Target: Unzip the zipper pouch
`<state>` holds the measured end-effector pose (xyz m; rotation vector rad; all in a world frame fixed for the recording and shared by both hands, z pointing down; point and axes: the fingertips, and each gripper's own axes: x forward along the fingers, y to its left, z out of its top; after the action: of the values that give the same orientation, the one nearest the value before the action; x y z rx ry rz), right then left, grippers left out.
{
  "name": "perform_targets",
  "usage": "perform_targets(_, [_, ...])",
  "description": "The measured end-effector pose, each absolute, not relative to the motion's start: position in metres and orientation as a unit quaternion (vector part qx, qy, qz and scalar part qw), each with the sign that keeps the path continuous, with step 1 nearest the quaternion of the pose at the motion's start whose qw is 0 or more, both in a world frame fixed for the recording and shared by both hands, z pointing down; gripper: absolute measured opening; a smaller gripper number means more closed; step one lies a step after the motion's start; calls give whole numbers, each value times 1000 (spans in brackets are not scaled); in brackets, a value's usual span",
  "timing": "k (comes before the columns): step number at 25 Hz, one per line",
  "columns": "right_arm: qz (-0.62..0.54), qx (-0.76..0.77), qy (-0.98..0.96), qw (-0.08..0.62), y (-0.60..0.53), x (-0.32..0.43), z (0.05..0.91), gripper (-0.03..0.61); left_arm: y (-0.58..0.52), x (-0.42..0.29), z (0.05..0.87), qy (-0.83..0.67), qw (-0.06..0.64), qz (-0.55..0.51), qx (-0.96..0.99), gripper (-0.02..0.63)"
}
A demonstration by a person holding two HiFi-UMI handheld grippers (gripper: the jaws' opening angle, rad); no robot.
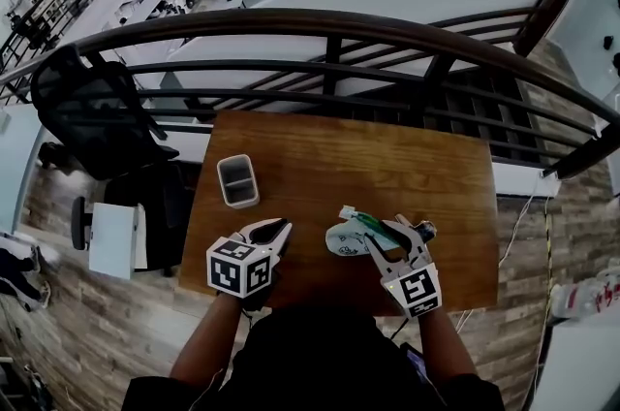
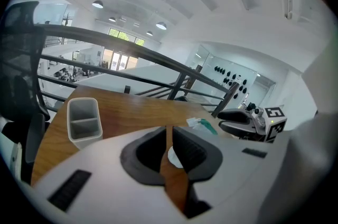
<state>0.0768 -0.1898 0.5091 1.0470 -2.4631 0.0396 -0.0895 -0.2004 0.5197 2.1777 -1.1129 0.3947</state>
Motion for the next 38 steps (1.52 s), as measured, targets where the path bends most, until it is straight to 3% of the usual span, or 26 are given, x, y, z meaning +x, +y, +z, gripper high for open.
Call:
perform_targets(11, [23,379,-898,222,-188,80,505,121,-212,-95,505,-445,292,115,839,31])
perform_targets(20, [81,430,-894,98,-201,103,453,60,-224,-104,448,-472,178,41,863,17])
perform_targets(26, [84,452,-886,64,-195,113,436,-5,-217,-121,419,-486,123,-7,865,14])
perform_targets(38, [82,448,-889,37,-197,106,423,-6,-208,-125,407,-471,135,-36,871,14])
